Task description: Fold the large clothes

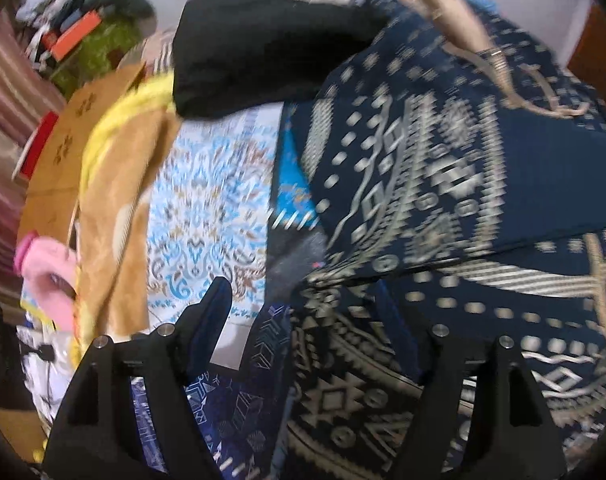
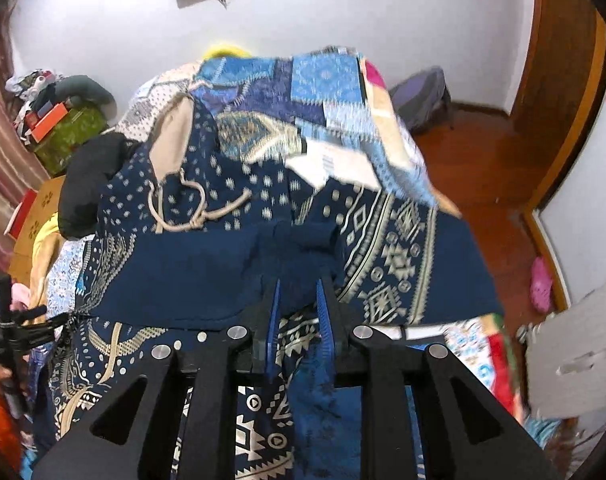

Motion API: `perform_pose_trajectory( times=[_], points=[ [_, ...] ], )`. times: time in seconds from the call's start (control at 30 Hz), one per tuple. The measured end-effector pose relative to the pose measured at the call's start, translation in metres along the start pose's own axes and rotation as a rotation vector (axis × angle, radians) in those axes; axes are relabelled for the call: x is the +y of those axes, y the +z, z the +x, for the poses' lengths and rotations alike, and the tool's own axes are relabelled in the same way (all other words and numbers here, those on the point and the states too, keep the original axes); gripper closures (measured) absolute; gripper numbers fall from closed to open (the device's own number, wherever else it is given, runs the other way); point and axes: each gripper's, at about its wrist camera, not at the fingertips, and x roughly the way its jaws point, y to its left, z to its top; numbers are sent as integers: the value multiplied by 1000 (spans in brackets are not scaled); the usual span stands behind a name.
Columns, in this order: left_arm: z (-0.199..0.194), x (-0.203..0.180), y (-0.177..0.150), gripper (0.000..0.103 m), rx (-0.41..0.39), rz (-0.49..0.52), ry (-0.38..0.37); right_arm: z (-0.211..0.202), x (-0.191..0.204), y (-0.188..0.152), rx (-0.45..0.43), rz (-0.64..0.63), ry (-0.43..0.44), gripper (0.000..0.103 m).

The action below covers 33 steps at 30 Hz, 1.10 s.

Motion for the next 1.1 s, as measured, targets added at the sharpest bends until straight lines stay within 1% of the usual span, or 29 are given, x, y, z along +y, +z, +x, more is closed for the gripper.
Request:
perform_pose_trajectory(
  times=[0.07, 0.13, 0.2, 0.23, 0.3, 0.37, 0.43, 0.53, 0.57, 0.63, 0.73, 0.83, 0.93, 1.07, 1.1],
  points=[
    [-21, -8, 4, 30, -46, 25, -12, -13, -3, 5, -39, 0, -8, 76],
    [-43, -16, 9, 30, -100, 49, -22, -24, -8, 10, -81, 15, -19, 58],
    [-66, -25, 18, 29, -165, 69, -30, -39, -16, 14, -134, 36, -36, 50],
    [-75, -29, 22, 28, -192, 75, -35, -46, -21, 16, -158, 47, -49, 47],
    [-95, -37, 32, 24, -258, 83, -54, -57, -30, 19, -184, 63, -74, 46],
    [-111, -44, 42, 23, -316, 88, -73, -67, -41, 20, -205, 82, -82, 46],
    [-122, -50, 52, 22, -357, 90, -88, -74, -55, 19, -218, 102, -101, 45],
    [-135, -64, 69, 21, -412, 92, -133, -78, -75, 14, -216, 140, -106, 45],
    [-139, -70, 74, 19, -434, 92, -156, -77, -85, 12, -211, 164, -105, 45],
    [-141, -81, 82, 15, -464, 92, -176, -72, -99, 6, -190, 211, -97, 45],
    [-138, -99, 93, 14, -472, 104, -208, -53, -123, -4, -135, 300, -46, 45],
    [-125, -118, 101, 14, -441, 118, -240, -24, -145, -18, -57, 406, 12, 45],
    [-109, -135, 104, 13, -392, 128, -267, 6, -163, -32, 13, 487, 37, 45],
    [-90, -150, 104, 14, -339, 142, -281, 41, -185, -47, 99, 617, 125, 45],
    [-85, -152, 104, 13, -327, 147, -279, 47, -189, -50, 109, 641, 137, 45]
  ],
)
